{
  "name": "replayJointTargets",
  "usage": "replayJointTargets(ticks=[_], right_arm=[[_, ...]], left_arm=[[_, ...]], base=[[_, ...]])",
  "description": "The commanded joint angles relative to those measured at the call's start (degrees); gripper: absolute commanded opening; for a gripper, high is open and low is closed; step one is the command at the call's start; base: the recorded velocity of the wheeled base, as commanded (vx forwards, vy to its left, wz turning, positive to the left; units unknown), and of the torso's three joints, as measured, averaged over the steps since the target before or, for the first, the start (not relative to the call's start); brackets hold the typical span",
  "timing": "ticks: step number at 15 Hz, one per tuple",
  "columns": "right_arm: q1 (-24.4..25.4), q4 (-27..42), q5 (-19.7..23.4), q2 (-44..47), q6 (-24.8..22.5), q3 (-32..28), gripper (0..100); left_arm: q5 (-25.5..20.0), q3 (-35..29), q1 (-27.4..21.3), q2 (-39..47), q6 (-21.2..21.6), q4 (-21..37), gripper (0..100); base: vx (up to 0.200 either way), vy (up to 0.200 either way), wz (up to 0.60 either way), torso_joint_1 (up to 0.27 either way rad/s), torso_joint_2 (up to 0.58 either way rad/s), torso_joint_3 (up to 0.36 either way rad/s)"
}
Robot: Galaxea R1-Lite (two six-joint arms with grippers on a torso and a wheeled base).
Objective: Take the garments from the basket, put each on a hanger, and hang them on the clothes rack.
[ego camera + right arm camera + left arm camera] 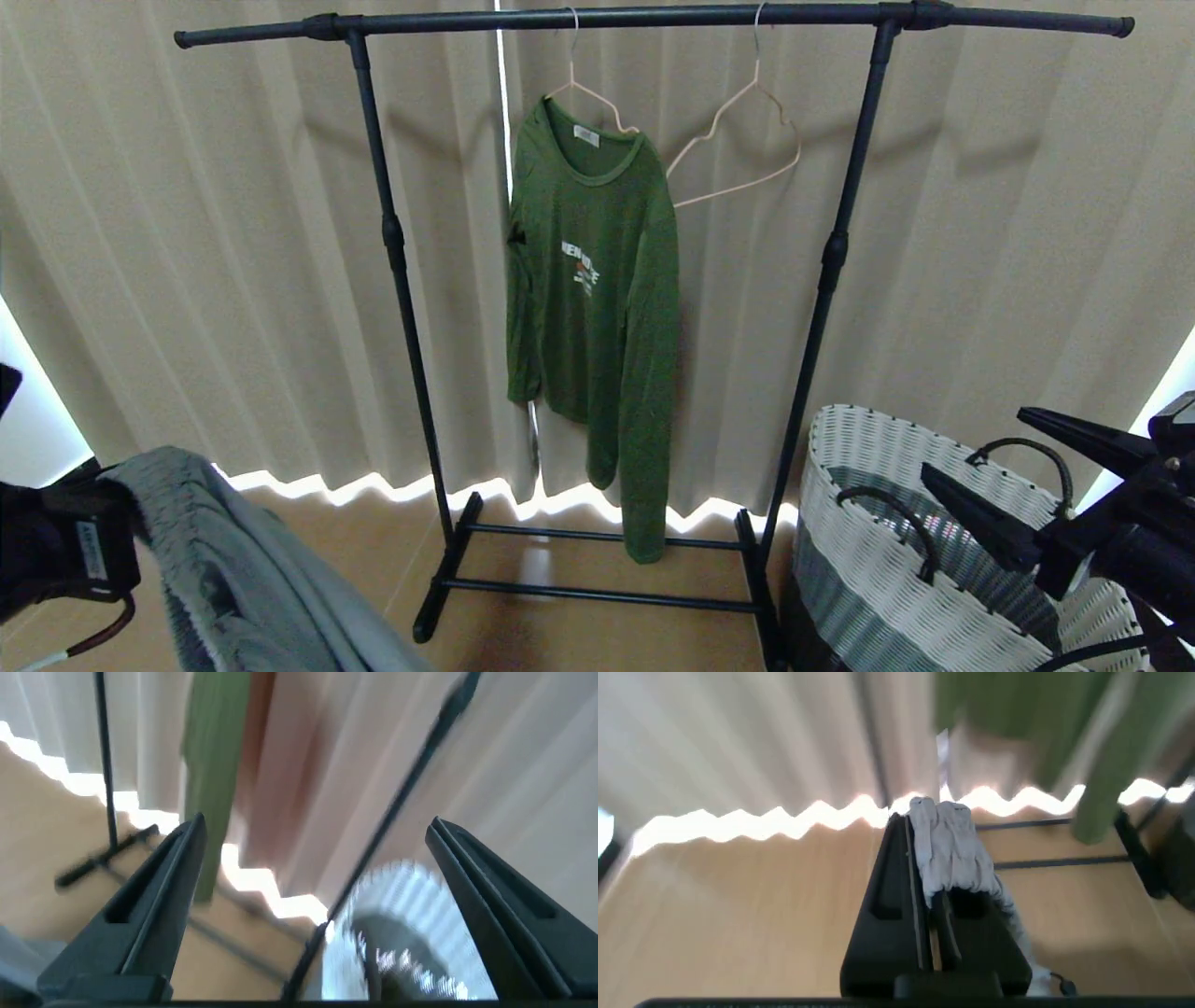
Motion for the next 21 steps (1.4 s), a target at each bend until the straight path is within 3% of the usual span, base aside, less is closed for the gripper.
replayJointTargets(ticks=[1,5,6,8,12,21], right_arm=[[-0.6,0.3,-0.3,1.0,-0.4,1.2,100],[-0.8,-2.4,-6.3,4.2,-2.7,3.0,100],[-1.4,-4.0,-6.5,4.1,-2.7,3.3,100],[-1.9,-4.7,-6.7,4.1,-1.7,4.6,100],[-8.7,-4.7,-6.7,2.4,-1.0,6.9,100],[-8.8,-4.5,-6.4,0.3,-1.4,6.1,100]], left_arm=[[-3.0,3.4,4.7,-6.1,-3.2,-0.1,0],[-6.7,8.3,7.1,-11.7,-1.5,-0.1,0],[-6.7,8.7,7.2,-14.4,2.4,-0.1,0],[-6.7,8.6,7.3,-15.3,2.8,-0.1,0],[-6.8,8.5,7.1,-15.4,3.3,-0.2,0],[-10.5,11.1,4.1,-14.4,3.5,-2.1,0]], base=[[0.000,0.000,0.00,0.000,0.00,0.000],[0.000,0.000,0.00,0.000,0.00,0.000],[0.000,0.000,0.00,0.000,0.00,0.000],[0.000,0.000,0.00,0.000,0.00,0.000],[0.000,0.000,0.00,0.000,0.00,0.000],[0.000,0.000,0.00,0.023,-0.09,-0.080]])
